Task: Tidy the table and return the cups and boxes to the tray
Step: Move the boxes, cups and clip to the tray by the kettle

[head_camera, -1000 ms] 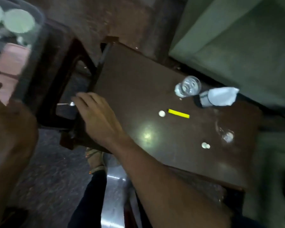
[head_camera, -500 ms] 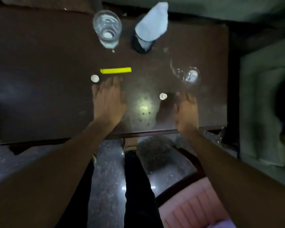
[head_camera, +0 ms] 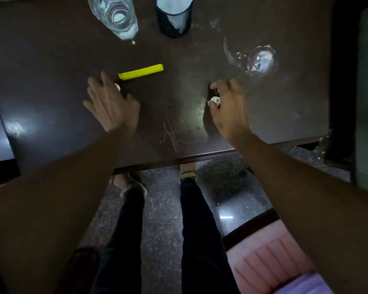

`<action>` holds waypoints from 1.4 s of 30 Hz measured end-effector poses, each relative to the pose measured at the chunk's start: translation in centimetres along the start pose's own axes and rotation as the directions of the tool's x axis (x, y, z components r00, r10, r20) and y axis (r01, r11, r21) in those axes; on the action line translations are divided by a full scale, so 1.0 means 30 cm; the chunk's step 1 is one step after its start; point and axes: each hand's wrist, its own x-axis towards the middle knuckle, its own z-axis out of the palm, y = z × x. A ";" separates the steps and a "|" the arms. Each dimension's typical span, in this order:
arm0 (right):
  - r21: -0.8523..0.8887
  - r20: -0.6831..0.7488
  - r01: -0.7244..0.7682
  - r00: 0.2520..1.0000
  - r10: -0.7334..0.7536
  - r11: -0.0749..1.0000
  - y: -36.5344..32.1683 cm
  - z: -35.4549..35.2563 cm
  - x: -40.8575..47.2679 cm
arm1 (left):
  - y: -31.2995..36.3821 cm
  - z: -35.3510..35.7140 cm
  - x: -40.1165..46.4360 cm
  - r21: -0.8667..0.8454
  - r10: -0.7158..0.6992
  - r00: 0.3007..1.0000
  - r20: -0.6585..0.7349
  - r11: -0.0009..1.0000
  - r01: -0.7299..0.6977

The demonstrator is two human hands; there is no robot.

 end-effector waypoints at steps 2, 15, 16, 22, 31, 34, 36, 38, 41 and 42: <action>-0.015 0.010 0.007 1.000 -0.007 1.000 -0.006 -0.001 0.012 | -0.026 0.001 0.023 -0.026 0.034 0.999 0.037 0.999 -0.033; -0.043 0.101 0.324 0.943 -0.318 0.945 -0.325 0.044 0.013 | -0.250 -0.209 0.108 -0.369 -0.160 0.984 -0.084 0.922 0.118; -0.008 0.098 0.363 0.928 -0.360 0.932 -0.414 0.071 0.019 | -0.310 -0.250 0.124 -0.392 -0.178 0.976 -0.125 0.912 0.116; 0.106 0.056 0.607 0.787 -0.615 0.787 -1.146 0.261 0.024 | -0.782 -0.566 0.209 -0.451 -0.307 0.848 -0.431 0.888 0.092; 0.152 0.040 0.889 0.431 -0.902 0.432 -2.062 0.518 -0.169 | -1.368 -0.785 0.129 -0.559 -0.646 0.593 -0.481 0.747 0.361; 0.097 0.140 0.904 0.401 -0.905 0.416 -2.182 0.614 -0.215 | -1.429 -0.769 0.120 -0.559 -0.709 0.574 -0.410 0.693 0.456; 0.080 0.163 0.896 0.420 -0.893 0.436 -2.227 0.668 -0.219 | -1.451 -0.776 0.140 -0.560 -0.724 0.572 -0.385 0.676 0.479; 0.052 0.144 0.866 0.486 -0.862 0.497 -2.238 0.671 -0.171 | -1.421 -0.799 0.170 -0.541 -0.712 0.596 -0.370 0.687 0.485; 0.007 0.170 0.853 0.513 -0.841 0.522 -2.237 0.708 -0.140 | -1.440 -0.791 0.199 -0.534 -0.726 0.598 -0.340 0.672 0.512; 0.008 0.191 0.855 0.507 -0.841 0.518 -2.239 0.741 -0.145 | -1.471 -0.767 0.198 -0.541 -0.745 0.588 -0.316 0.651 0.533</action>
